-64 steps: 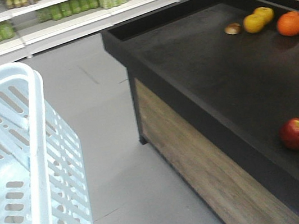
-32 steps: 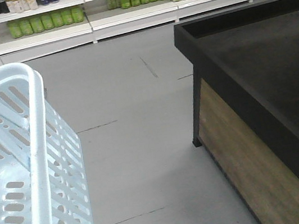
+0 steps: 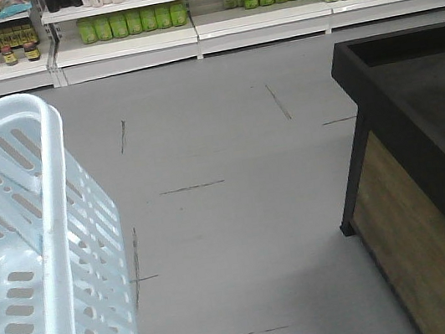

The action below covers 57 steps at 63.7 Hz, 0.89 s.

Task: Pick three apples into basket with both arms
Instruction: 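Turn the base away from the table holding the basket in the left gripper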

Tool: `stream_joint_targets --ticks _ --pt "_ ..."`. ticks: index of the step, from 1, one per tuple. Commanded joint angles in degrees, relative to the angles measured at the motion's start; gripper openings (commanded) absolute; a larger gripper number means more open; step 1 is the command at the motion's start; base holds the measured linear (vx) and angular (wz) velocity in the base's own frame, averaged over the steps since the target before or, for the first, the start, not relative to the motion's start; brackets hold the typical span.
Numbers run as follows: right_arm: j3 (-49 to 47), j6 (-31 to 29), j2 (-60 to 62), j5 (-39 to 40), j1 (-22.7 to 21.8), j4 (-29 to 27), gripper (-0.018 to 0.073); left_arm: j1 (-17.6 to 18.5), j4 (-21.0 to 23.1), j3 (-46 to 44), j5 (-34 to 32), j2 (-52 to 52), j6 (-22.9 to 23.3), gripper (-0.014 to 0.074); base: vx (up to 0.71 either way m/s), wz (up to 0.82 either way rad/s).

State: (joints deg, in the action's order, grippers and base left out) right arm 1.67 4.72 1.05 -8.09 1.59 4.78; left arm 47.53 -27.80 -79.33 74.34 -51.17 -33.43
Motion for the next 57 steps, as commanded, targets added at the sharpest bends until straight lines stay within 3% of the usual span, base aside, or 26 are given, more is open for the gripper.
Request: stream_joint_targets --ticks 1,57 --pt "0.7 -0.4 0.4 4.3 -0.2 0.1 -0.0009 0.3 -1.9 -1.5 -4.0 0.2 0.5 -0.0006 0.14 0.16" --pt "0.7 -0.4 0.4 4.3 -0.2 0.1 -0.0009 0.3 -1.9 -1.5 -4.0 0.2 0.5 -0.0006 0.17 0.1"
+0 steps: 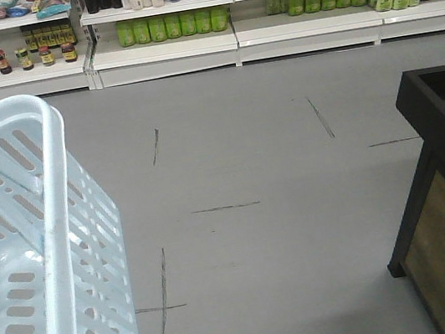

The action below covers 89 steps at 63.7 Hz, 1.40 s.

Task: Pick three apples into basket with both arms
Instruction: 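Turn the base away from the table holding the basket in the left gripper, then drive the base across the floor toward the apple table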

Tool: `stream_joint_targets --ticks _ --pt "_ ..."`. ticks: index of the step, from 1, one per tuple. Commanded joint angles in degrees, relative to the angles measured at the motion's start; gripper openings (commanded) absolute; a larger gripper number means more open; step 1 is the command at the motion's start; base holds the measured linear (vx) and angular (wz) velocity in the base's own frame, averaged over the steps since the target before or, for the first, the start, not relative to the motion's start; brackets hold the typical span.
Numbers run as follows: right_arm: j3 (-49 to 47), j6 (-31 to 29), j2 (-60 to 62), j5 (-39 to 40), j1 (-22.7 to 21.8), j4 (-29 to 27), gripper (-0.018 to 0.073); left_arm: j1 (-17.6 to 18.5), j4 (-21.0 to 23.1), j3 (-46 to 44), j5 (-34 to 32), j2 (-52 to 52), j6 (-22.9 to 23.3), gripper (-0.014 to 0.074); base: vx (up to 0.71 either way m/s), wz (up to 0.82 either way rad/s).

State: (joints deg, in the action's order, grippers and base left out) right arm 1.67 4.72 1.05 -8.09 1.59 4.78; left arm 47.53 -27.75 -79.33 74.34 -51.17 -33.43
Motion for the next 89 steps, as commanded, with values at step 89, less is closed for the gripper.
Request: stream_joint_targets --ticks 89 --pt "0.7 -0.4 0.4 4.3 -0.4 0.1 -0.0009 0.3 -2.0 -1.5 -4.2 0.2 0.5 -0.0006 0.16 0.02"
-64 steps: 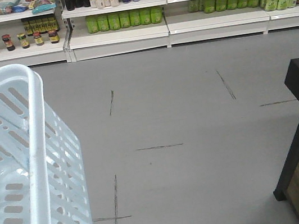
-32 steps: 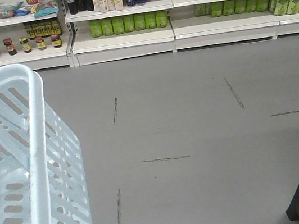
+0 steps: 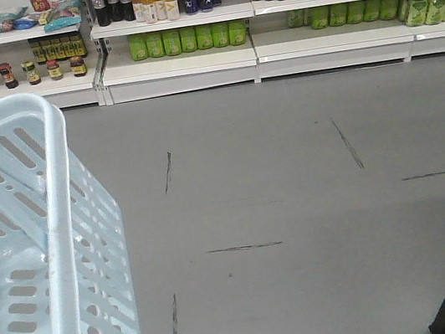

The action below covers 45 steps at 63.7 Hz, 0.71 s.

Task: Pick three apples into basket with both arms
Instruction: 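Drive the base across the floor toward the apple table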

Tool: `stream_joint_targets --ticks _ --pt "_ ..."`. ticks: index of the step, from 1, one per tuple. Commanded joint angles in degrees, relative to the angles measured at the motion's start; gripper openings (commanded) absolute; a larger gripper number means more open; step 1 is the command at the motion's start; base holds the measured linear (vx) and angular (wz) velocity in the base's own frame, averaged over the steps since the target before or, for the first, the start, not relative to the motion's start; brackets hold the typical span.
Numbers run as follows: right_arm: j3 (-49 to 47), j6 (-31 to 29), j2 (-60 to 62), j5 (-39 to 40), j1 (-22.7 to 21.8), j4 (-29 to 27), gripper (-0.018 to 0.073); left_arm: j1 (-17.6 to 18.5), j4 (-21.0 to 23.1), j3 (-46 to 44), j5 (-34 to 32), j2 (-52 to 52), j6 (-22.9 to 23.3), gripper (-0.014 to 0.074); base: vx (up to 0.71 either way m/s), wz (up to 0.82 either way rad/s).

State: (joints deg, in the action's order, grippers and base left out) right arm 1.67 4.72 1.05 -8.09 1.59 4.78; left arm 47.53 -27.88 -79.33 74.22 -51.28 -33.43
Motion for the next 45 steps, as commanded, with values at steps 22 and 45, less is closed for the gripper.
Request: stream_joint_targets --ticks 22,45 --pt "0.7 -0.4 0.4 4.3 -0.3 0.1 -0.0009 0.3 -1.8 -1.5 -4.0 0.5 0.5 -0.0006 0.0 0.01" --pt "0.7 -0.4 0.4 4.3 -0.3 0.1 -0.0009 0.3 -1.8 -1.5 -4.0 0.4 0.5 -0.0006 0.01 -0.03"
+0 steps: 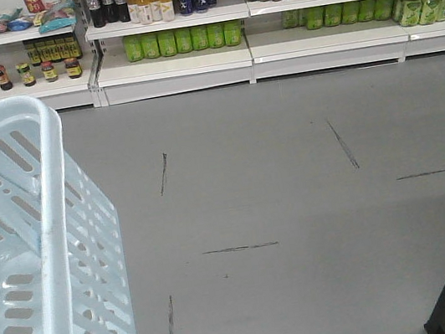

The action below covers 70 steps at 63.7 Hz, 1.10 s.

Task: Pick three apples into basket with both arms
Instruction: 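Drive the base across the floor toward the apple table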

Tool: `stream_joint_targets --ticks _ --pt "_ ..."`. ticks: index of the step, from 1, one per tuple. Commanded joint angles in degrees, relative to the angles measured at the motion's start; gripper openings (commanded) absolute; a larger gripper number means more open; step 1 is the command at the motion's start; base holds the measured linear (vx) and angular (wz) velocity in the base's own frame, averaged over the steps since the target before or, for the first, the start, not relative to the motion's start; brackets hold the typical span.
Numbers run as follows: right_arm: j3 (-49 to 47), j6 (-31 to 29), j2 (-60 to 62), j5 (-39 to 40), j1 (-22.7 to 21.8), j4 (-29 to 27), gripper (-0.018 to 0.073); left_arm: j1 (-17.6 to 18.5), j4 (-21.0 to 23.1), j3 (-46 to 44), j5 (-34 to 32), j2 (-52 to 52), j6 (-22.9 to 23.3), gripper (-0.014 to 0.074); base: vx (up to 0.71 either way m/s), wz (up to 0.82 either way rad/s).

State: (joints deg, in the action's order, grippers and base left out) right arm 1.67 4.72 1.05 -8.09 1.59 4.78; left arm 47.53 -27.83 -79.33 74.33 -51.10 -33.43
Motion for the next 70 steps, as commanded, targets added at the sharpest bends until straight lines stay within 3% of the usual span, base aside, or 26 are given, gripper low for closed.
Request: stream_joint_targets --ticks 1,70 --pt "0.7 -0.4 0.4 4.3 -0.3 0.1 -0.0009 0.3 -1.8 -1.5 -4.1 0.3 0.5 -0.0006 0.0 -0.08" --pt "0.7 -0.4 0.4 4.3 -0.3 0.1 -0.0009 0.3 -1.8 -1.5 -4.1 0.3 0.5 -0.0006 0.05 -0.23"
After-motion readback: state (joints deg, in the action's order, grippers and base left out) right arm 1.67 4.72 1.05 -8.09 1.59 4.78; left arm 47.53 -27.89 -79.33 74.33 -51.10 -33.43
